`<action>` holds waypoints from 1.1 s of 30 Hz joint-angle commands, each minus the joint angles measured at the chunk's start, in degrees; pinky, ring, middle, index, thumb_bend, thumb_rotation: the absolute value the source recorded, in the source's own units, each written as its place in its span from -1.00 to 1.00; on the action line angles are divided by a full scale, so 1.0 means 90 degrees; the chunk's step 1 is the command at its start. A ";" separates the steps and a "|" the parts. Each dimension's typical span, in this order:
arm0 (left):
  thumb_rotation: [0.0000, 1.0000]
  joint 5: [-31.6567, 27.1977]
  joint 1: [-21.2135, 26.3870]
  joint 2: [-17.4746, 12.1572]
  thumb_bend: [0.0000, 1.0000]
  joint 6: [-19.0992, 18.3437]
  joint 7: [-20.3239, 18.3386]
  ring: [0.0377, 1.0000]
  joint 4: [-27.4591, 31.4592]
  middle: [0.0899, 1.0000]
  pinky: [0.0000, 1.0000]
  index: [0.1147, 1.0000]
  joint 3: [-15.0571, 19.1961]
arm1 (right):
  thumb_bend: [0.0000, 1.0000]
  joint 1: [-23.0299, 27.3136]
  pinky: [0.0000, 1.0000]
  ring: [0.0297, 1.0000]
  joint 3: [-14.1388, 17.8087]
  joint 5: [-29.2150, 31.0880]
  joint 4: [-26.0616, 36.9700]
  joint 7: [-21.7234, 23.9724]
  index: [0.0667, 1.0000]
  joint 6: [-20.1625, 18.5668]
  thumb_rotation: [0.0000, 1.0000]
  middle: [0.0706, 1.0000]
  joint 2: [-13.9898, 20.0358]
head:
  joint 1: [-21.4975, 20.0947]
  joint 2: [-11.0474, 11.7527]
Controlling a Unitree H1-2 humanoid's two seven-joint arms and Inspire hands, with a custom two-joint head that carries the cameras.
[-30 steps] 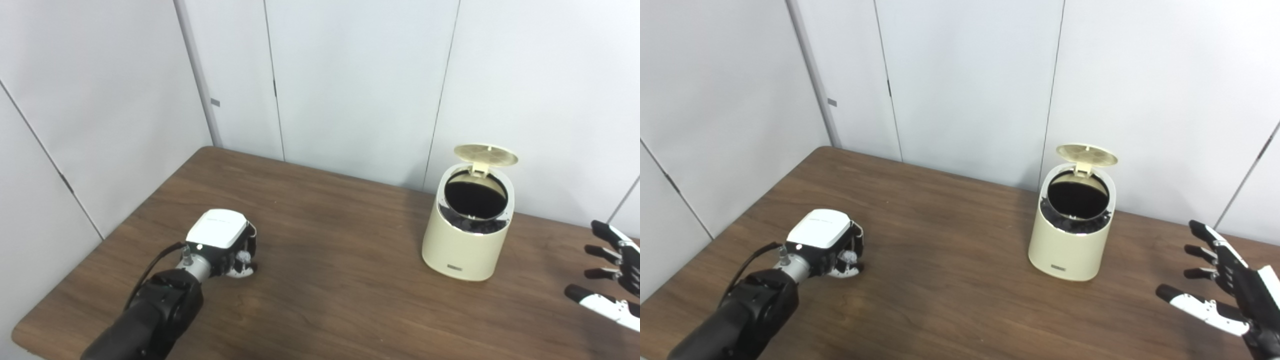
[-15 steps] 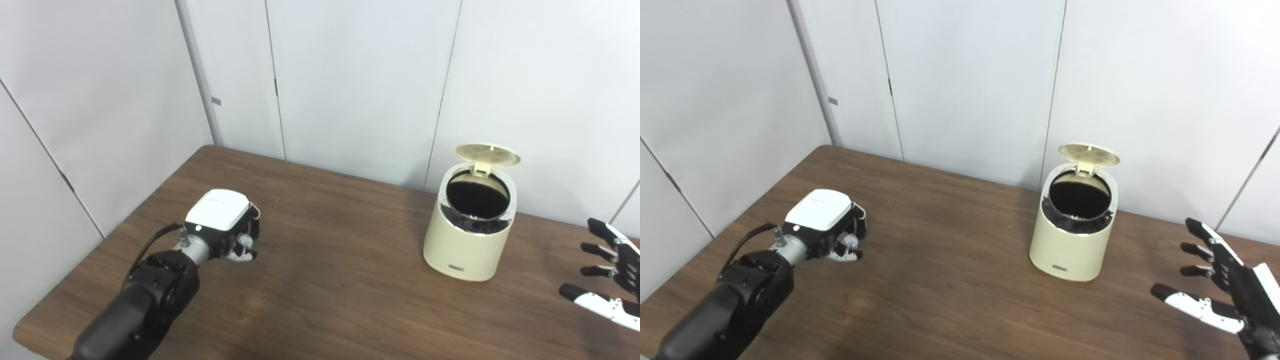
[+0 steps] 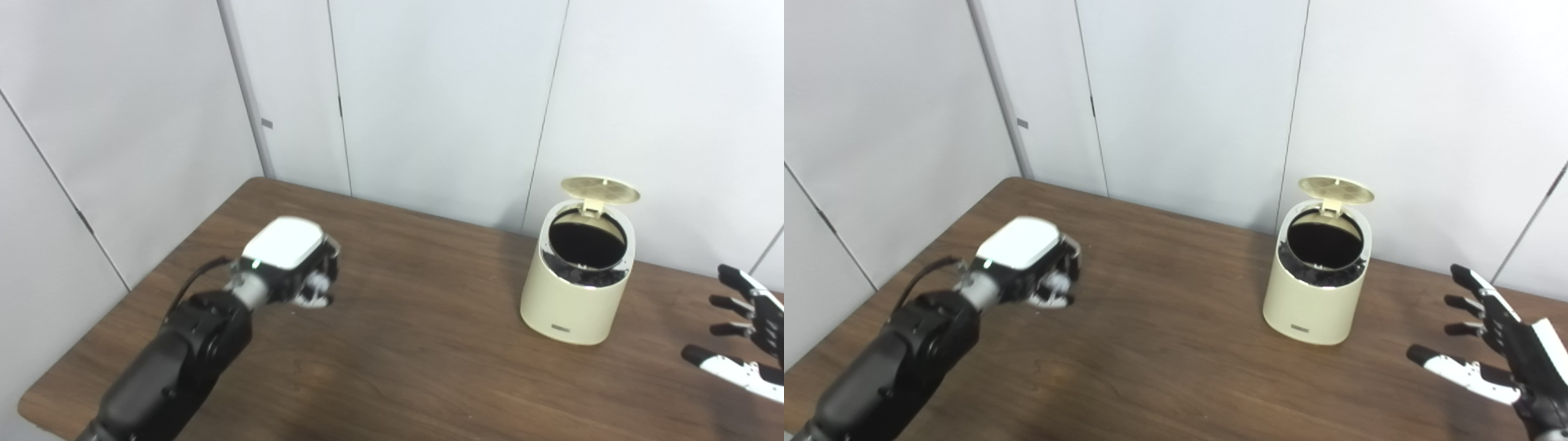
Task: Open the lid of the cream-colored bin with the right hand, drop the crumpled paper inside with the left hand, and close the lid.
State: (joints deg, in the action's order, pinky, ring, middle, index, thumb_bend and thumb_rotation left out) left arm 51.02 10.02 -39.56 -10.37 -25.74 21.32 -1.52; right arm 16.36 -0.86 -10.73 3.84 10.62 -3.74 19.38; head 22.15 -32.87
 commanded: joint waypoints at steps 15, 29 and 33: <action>-1.00 -0.0107 0.1939 0.0148 0.04 0.0374 -0.0610 -0.54 0.0196 -0.15 -0.65 -0.16 -0.0405 | 0.54 0.0207 0.64 0.80 -0.0115 -0.0039 0.0393 -0.0050 0.88 -0.0051 -0.81 0.93 -0.0171 | -0.0628 0.0223; -1.00 -0.0355 0.3131 0.0818 0.05 0.0807 -0.0735 -0.59 -0.0275 -0.16 -0.60 -0.17 -0.0920 | 0.64 0.0128 0.48 0.72 -0.0312 -0.0354 0.0025 -0.0225 0.85 0.0385 -0.53 0.88 -0.0305 | -0.1250 0.0402; -1.00 -0.0385 0.3433 0.1067 0.05 0.0964 -0.0651 -0.63 -0.0507 -0.16 -0.64 -0.17 -0.1071 | 0.64 0.0123 0.45 0.71 -0.0352 -0.0405 -0.0038 -0.0256 0.85 0.0439 -0.51 0.88 -0.0343 | -0.1481 0.0460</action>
State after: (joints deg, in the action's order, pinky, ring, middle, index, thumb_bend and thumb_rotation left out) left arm 47.65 37.31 -29.53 -2.53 -33.35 16.60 -11.66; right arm 15.86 -4.18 -14.46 2.85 9.19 -2.11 16.42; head 8.79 -28.65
